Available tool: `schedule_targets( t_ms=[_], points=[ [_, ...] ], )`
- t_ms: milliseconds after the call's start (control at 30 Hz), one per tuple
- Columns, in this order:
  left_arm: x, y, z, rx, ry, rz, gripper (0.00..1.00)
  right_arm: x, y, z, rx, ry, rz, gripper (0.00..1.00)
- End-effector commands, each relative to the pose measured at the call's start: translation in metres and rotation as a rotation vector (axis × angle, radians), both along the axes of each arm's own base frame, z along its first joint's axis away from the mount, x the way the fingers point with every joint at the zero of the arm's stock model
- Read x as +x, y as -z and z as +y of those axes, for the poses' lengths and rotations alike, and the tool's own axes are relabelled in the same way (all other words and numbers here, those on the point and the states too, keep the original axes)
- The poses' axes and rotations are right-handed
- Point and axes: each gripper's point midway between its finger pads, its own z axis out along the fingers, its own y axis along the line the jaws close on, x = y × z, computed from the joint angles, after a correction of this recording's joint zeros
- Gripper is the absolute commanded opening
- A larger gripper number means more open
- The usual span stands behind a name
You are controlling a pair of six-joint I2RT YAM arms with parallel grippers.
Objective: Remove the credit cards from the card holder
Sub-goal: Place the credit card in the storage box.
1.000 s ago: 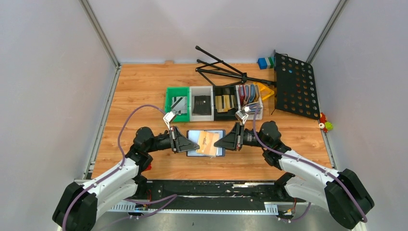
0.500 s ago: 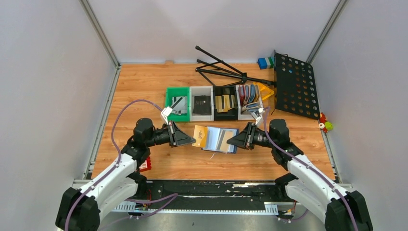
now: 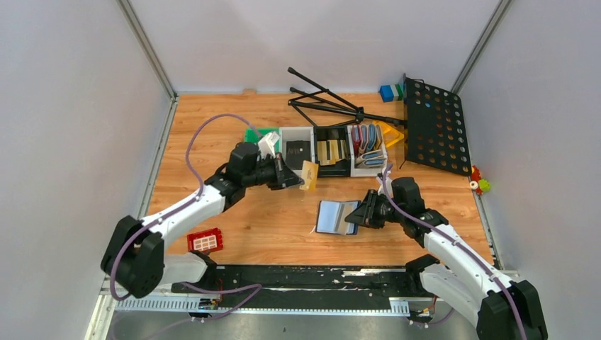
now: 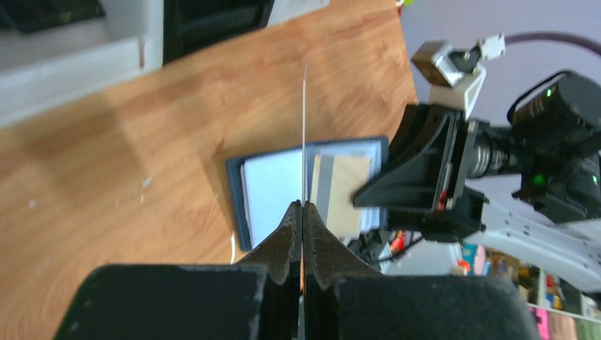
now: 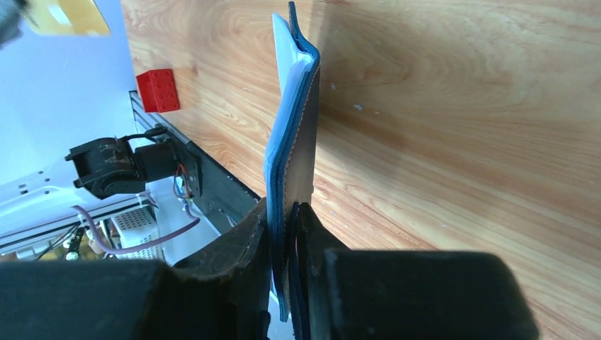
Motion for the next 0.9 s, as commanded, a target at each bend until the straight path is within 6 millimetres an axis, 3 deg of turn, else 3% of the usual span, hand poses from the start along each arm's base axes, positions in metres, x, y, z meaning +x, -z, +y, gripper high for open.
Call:
schedule_targets(
  t_ms=[0, 433, 667, 867],
  points=[
    [0.037, -0.026, -0.026, 0.063, -0.037, -0.153, 0.0, 0.014, -0.008, -0.003, -0.033, 0.015, -0.078, 0.0],
    [0.13, -0.005, -0.086, 0.202, -0.111, -0.162, 0.0, 0.029, -0.019, -0.012, -0.051, 0.103, -0.172, 0.0],
    [0.162, 0.029, -0.106, 0.308, -0.115, -0.121, 0.0, 0.035, -0.025, -0.01, -0.024, 0.119, -0.202, 0.0],
    [0.176, 0.055, -0.12, 0.336, -0.101, -0.069, 0.0, 0.032, -0.018, -0.009, -0.029, 0.102, -0.178, 0.0]
  ],
)
